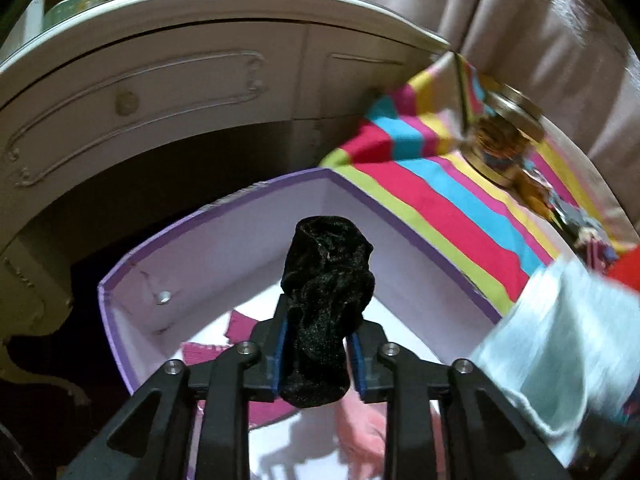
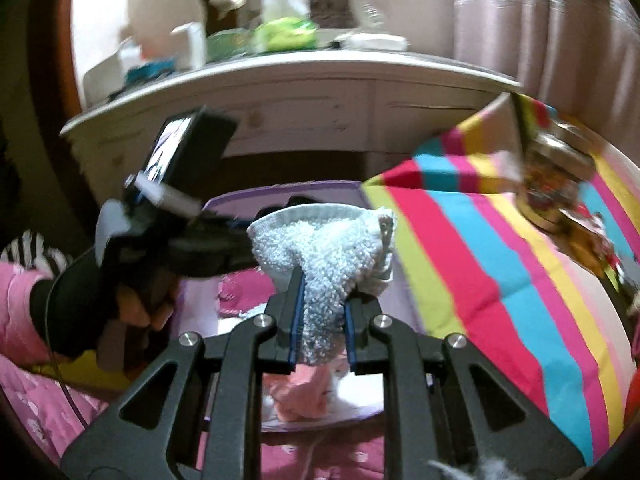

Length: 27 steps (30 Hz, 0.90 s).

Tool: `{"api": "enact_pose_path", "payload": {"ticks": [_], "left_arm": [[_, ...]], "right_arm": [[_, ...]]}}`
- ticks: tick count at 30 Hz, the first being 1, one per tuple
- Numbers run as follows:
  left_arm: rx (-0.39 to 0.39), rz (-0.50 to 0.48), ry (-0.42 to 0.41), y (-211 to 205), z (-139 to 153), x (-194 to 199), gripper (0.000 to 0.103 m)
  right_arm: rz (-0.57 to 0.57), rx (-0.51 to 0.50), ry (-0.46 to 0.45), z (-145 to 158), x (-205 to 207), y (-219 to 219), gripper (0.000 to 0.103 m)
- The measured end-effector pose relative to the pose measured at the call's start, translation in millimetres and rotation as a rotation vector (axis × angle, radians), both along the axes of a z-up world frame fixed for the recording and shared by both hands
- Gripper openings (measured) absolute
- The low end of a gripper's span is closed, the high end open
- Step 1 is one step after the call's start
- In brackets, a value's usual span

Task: Organize soft objects
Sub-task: 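Carry both socks to the white box and open both grippers inside it, then move back over the table and grasp the white floral fabric with the left gripper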

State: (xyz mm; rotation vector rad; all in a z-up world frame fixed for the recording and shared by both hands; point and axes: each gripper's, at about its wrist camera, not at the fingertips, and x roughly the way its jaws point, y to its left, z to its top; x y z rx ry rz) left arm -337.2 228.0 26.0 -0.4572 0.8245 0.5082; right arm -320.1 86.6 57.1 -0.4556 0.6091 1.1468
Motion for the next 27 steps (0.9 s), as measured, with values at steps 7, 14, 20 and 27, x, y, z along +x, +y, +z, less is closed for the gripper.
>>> {"api": "enact_pose_path", "payload": {"ticks": [7,14,20,27], "left_arm": [[0.02,0.135,-0.064,18.9,13.8,1.8,0.072],[-0.023,-0.117,-0.158,-34.3,28.5,79.0,0.083],[0.097,-0.442,-0.135,-128.2,28.8,191.9,0.083],[0.414,-0.775,-0.091,-231.6,43.6,333.0,0.083]], "right_arm": [[-0.041,0.031,0.042,-1.0,14.0,-14.6,0.069],[-0.461,0.102,0.072,2.4,93.8,-95.4,0.076],[-0.737,0.133,0.16,-11.5,145.8,-166.4,0.076],[-0.867,0.123,0.233,-37.4,162.9,-208.8,0.076]]}}
